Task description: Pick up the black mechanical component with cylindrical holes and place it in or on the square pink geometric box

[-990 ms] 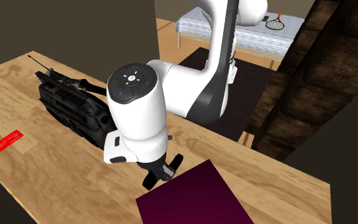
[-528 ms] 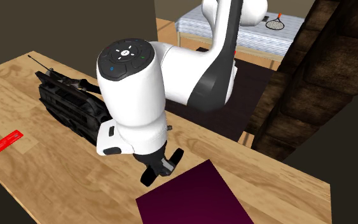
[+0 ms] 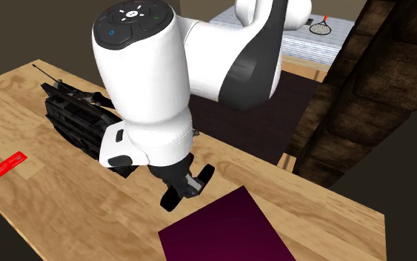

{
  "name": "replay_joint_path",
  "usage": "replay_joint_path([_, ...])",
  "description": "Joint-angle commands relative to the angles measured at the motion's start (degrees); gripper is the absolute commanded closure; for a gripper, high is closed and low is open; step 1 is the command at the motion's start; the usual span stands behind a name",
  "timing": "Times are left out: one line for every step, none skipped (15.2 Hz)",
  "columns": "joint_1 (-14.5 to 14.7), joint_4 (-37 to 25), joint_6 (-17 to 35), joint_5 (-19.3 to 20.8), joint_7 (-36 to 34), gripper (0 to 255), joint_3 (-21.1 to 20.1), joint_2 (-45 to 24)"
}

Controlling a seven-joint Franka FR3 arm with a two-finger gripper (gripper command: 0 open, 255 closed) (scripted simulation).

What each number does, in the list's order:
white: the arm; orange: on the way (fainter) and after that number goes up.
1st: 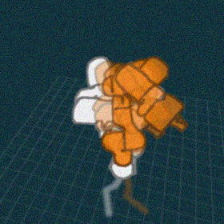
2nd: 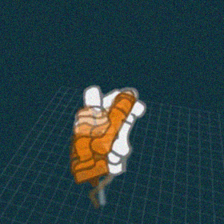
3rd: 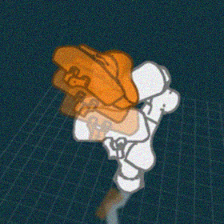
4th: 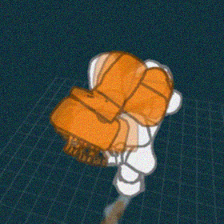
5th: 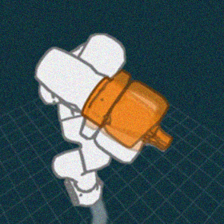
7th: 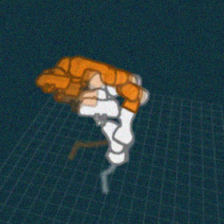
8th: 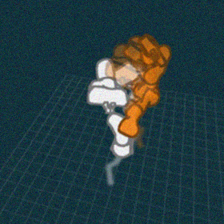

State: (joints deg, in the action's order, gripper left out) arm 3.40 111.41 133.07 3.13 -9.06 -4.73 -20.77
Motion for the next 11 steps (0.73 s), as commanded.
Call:
replay_joint_path([-0.05,-0.36,-1.24,-0.13,0.11,255,-0.06,0.87])
replay_joint_path([-0.07,-0.56,-1.88,-0.19,0.16,255,-0.08,1.31])
replay_joint_path([-0.08,-0.77,-2.52,-0.25,0.2,255,-0.11,1.75])
replay_joint_path([-0.1,-0.99,-3.17,-0.31,0.25,255,-0.14,2.18])
replay_joint_path([-0.12,-1.22,-3.82,-0.37,0.29,255,-0.16,2.59])
replay_joint_path([-0.13,-1.47,-4.47,-0.43,0.34,255,-0.18,3.0])
replay_joint_path([-0.14,-1.73,-5.13,-0.49,0.38,255,-0.2,3.4])
replay_joint_path([-0.16,-2.0,-5.78,-0.55,0.42,255,-0.22,3.79])
replay_joint_path([-0.17,-2.28,-6.45,-0.6,0.46,255,-0.24,4.17])
replay_joint_path([-0.18,-2.56,-7.11,-0.65,0.5,255,-0.26,4.55])
replay_joint_path([-0.19,-2.89,-7.78,-0.7,0.54,255,-0.28,4.9])
